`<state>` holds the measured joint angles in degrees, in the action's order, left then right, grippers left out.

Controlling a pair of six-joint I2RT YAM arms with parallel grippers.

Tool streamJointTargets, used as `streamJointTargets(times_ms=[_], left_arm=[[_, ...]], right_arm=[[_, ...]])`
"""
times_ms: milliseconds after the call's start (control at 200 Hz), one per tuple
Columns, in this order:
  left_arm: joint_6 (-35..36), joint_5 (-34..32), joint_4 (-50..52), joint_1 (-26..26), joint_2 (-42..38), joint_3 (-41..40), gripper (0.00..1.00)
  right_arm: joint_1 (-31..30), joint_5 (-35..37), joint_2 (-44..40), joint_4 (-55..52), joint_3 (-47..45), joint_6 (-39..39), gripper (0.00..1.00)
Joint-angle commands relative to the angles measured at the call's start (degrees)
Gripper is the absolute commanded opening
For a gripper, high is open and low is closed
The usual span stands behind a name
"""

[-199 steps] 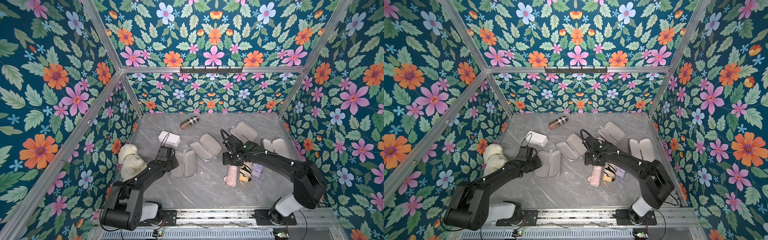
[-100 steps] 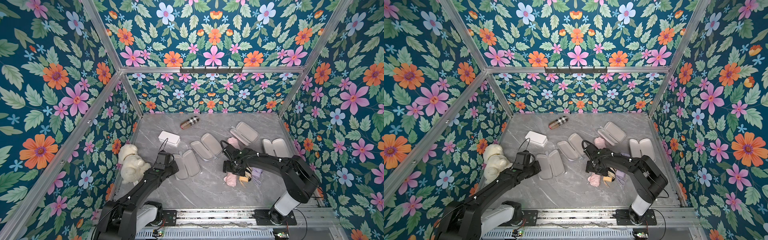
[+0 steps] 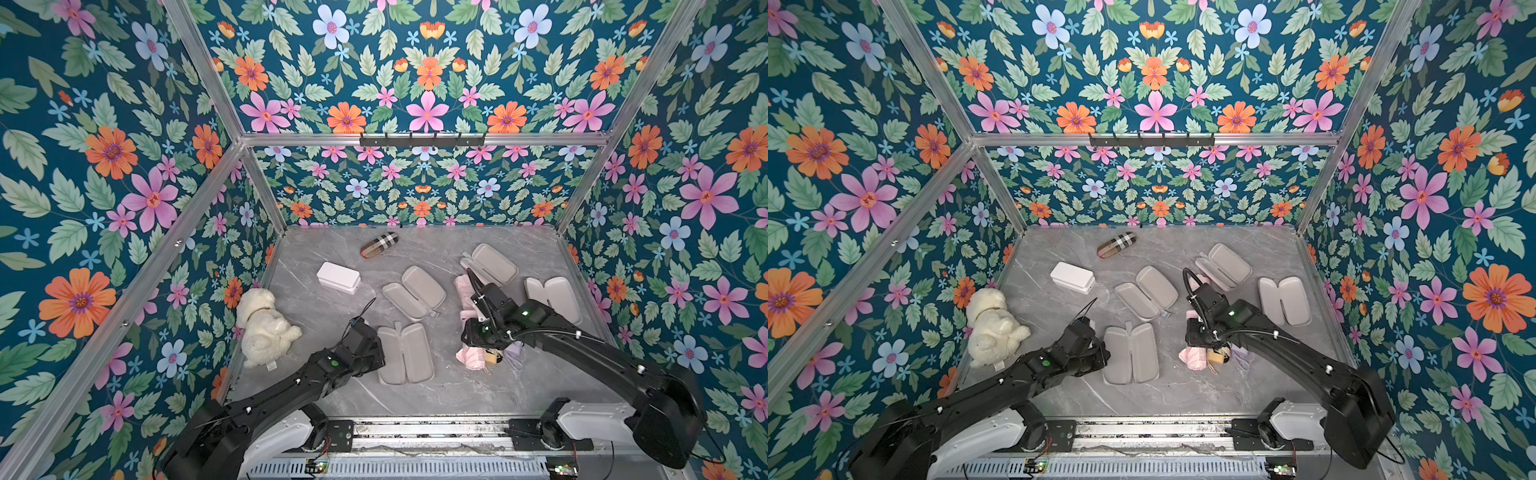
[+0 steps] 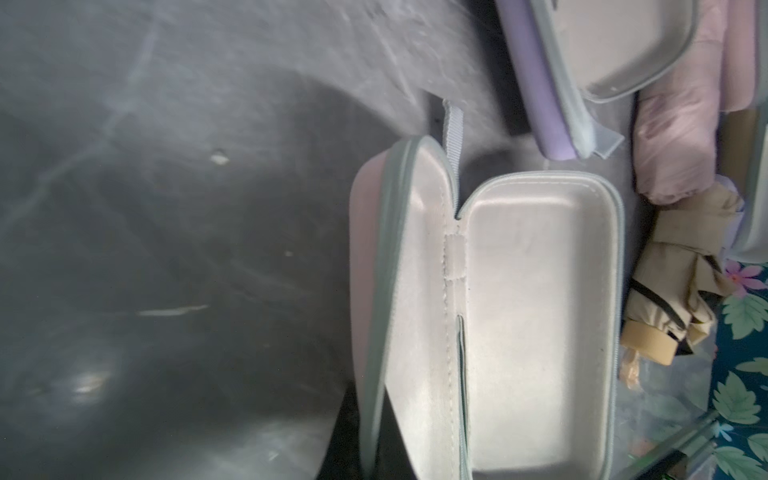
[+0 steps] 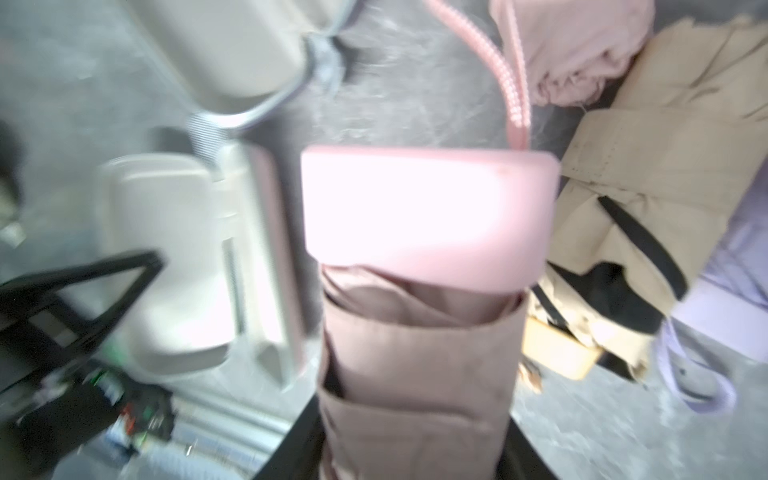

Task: Put umbrellas into zippered umbrella sleeves
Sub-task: Pick up the umbrella from the center of the board, then place the umbrella in the umbrella sleeve.

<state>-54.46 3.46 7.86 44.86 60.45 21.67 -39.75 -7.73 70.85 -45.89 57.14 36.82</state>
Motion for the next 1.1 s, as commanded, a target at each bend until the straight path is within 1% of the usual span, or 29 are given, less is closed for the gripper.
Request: streamJointTargets(times_ms=[0,60,140,200,265,330,390,490,605,740,785,855,945,1010,1100], left_arm=[[-5.2,-4.6,-12.1,4.4,4.9,1.1,0.00],[-5.3,-4.9,-17.8,7.0,9.6,2.2,0.00],[-6.1,-4.1,-25.1,9.3,15.3,3.2,0.00],[-7.2,-2.9,-29.9,10.7,18.1,3.2,0.00],[-8.2,-1.9,-33.0,11.5,19.9,2.7,0.00],[-9.3,-2.2,-35.0,11.7,19.8,1.2,0.00],[-9.7,-2.1,-37.1,11.7,19.5,-0.4,0.00],[-10.0,-0.4,-40.8,11.7,21.2,-1.5,0.00],[-10.0,2.1,-44.0,11.7,24.5,-1.7,0.00],[-11.2,3.3,-48.2,11.7,27.0,-3.0,0.00],[-11.6,3.2,-48.5,11.7,26.8,-3.5,0.00],[-11.5,2.4,-47.8,11.7,25.8,-4.5,0.00],[-10.9,1.5,-46.5,11.7,24.2,-5.5,0.00],[-10.5,1.8,-45.7,11.7,23.4,-6.3,0.00],[-10.1,2.6,-42.0,11.6,21.6,-7.1,0.11]], right_arm=[[-3.3,-8.1,-1.1,-6.4,3.8,-2.9,0.29],[-6.5,-11.6,-0.7,-3.3,4.6,0.7,0.29],[-8.8,-18.5,-0.1,8.1,1.2,7.6,0.29],[-9.2,-22.0,1.2,14.7,-1.3,10.1,0.29],[-9.1,-22.1,3.2,15.0,-2.3,9.2,0.29],[-9.1,-21.9,4.4,15.0,-3.7,8.0,0.29],[-8.6,-22.8,6.3,17.2,-5.1,7.9,0.29],[-8.3,-25.4,12.0,18.8,-3.3,6.9,0.28],[-7.4,-25.1,17.9,16.7,-0.4,4.9,0.26],[-4.1,-24.6,24.5,14.3,3.0,1.6,0.25],[-3.5,-24.4,27.4,13.9,3.5,0.2,0.23],[-3.4,-23.8,29.5,14.4,3.6,-1.0,0.23],[-3.4,-21.7,31.7,15.2,3.0,0.1,0.23],[-3.3,-17.9,32.8,14.1,2.8,0.7,0.24],[-3.4,-14.0,33.0,12.7,2.3,0.7,0.27]])
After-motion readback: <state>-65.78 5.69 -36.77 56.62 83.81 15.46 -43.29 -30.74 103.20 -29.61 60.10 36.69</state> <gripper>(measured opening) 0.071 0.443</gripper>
